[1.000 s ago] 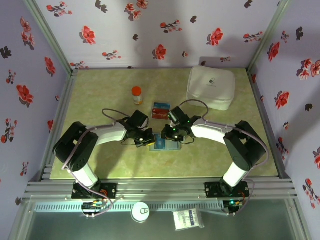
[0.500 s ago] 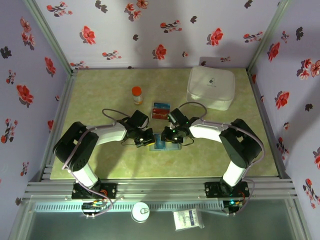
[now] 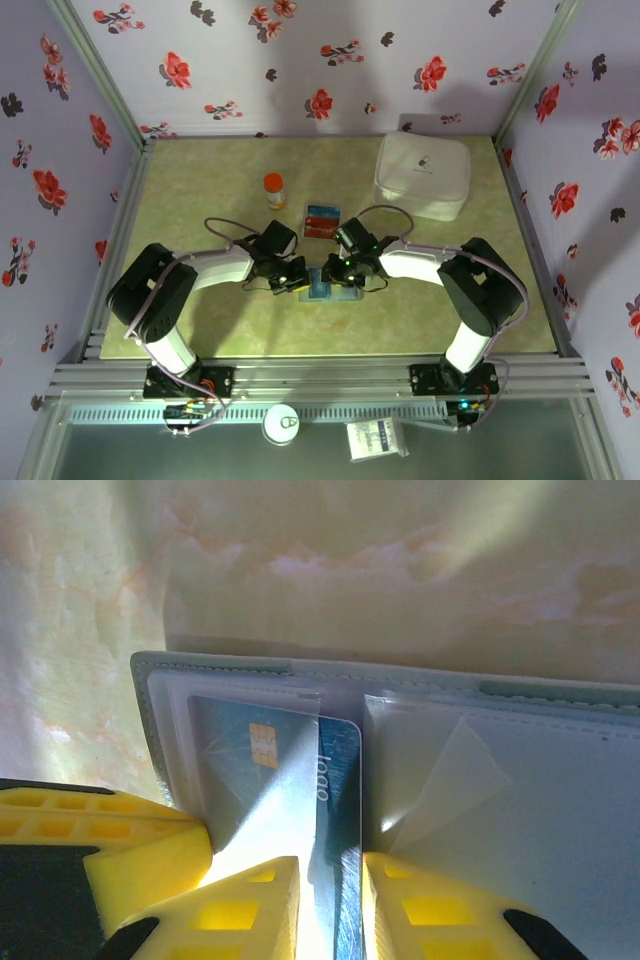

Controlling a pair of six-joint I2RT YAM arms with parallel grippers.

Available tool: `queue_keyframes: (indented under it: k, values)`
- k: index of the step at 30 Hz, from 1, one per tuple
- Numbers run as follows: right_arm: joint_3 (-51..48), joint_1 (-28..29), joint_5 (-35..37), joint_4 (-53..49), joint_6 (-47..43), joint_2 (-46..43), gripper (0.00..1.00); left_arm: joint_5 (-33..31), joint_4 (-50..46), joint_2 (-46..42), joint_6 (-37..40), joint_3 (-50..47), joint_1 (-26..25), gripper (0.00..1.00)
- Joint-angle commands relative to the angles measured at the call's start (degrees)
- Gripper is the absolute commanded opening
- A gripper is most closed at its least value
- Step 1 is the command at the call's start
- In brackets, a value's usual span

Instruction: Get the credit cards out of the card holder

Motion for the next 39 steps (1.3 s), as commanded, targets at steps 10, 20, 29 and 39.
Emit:
queue_keyframes:
  k: [10, 20, 29, 39]
  values:
    - [-2.70, 0.23, -1.68, 4.07, 1.66, -2.77, 0.20, -1.19, -1.47, 2.05, 1.18, 0.39, -0.22, 0.00]
    - [-3.87, 0.19, -2.10, 6.35, 2.36, -3.98, 0.18, -1.10, -2.04, 2.15, 1.44, 0.83, -0.23, 0.00]
    - [-4.99, -0.03, -0.43, 6.04, 2.62, -3.94, 0.14, -1.10, -2.73, 2.08, 1.61, 1.01, -0.29, 0.00]
    - [-6.59, -1.26, 0.32, 6.00, 2.62, -5.60, 0.12, -1.23, -3.05, 2.14, 1.61, 0.93, -0.22, 0.00]
